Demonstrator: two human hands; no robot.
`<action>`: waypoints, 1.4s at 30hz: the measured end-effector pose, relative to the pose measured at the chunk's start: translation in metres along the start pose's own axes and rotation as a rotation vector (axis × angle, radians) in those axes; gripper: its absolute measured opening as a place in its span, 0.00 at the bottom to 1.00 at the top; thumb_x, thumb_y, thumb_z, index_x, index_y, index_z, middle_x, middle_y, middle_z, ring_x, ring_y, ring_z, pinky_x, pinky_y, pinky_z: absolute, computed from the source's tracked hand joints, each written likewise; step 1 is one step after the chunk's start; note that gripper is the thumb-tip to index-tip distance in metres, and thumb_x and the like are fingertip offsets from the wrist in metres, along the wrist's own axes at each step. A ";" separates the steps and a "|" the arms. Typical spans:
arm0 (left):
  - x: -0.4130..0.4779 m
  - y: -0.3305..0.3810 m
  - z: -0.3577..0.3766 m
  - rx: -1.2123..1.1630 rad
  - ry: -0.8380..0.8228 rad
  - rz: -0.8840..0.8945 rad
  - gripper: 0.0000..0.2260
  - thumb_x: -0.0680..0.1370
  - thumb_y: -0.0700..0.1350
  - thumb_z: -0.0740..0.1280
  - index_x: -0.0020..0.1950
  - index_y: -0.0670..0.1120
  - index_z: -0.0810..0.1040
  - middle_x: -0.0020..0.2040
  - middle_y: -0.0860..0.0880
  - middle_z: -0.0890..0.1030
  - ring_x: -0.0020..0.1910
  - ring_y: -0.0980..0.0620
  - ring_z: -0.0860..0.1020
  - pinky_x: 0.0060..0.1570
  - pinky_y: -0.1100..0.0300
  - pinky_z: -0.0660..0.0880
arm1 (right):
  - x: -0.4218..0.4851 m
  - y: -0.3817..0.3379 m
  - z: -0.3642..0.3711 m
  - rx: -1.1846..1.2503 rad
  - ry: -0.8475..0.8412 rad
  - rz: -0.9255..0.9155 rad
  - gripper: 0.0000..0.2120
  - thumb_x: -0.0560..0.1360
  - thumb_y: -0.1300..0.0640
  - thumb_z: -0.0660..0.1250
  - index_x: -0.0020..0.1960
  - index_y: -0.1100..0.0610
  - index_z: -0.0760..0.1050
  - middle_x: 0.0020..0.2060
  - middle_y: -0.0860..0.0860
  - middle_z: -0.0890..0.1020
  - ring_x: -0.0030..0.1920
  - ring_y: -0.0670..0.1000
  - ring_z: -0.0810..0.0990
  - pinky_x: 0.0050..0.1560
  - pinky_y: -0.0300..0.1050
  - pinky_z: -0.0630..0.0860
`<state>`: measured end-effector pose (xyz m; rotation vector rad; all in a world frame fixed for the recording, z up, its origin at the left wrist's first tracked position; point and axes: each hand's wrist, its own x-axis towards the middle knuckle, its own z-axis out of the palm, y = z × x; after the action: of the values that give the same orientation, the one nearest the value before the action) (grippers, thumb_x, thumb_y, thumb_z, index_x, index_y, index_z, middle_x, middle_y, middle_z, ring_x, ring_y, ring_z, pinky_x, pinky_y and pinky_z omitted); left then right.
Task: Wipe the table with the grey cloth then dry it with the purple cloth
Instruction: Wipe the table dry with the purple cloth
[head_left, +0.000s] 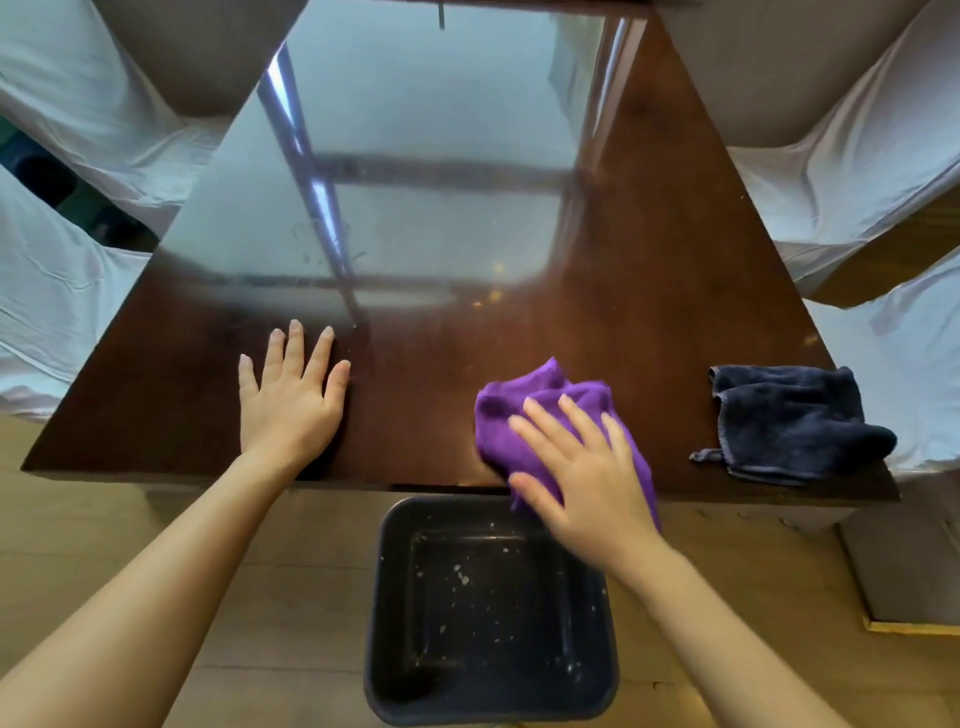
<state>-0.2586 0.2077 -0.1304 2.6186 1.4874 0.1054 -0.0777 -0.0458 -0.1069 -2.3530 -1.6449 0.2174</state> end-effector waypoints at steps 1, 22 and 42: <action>0.000 0.000 0.000 0.003 0.003 0.000 0.25 0.78 0.60 0.42 0.74 0.56 0.49 0.78 0.47 0.50 0.76 0.49 0.45 0.73 0.43 0.42 | -0.007 -0.010 0.002 -0.008 0.004 -0.020 0.26 0.75 0.38 0.55 0.70 0.45 0.64 0.72 0.44 0.66 0.74 0.53 0.59 0.71 0.62 0.55; -0.009 -0.045 -0.013 0.008 -0.030 -0.024 0.28 0.74 0.67 0.41 0.73 0.62 0.45 0.78 0.51 0.45 0.76 0.50 0.41 0.71 0.41 0.38 | 0.166 -0.021 -0.020 0.326 0.084 0.204 0.19 0.78 0.46 0.59 0.68 0.45 0.68 0.68 0.50 0.72 0.72 0.56 0.62 0.70 0.63 0.56; -0.013 -0.037 -0.035 -0.270 -0.103 0.182 0.31 0.74 0.67 0.45 0.74 0.56 0.48 0.77 0.51 0.46 0.75 0.52 0.42 0.72 0.45 0.38 | 0.087 -0.075 0.004 0.050 -0.299 -0.265 0.34 0.76 0.38 0.56 0.75 0.43 0.42 0.76 0.44 0.45 0.75 0.47 0.37 0.73 0.55 0.34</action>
<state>-0.3006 0.2181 -0.1014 2.4918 1.1143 0.1735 -0.1162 0.0606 -0.0859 -2.1162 -2.0391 0.5719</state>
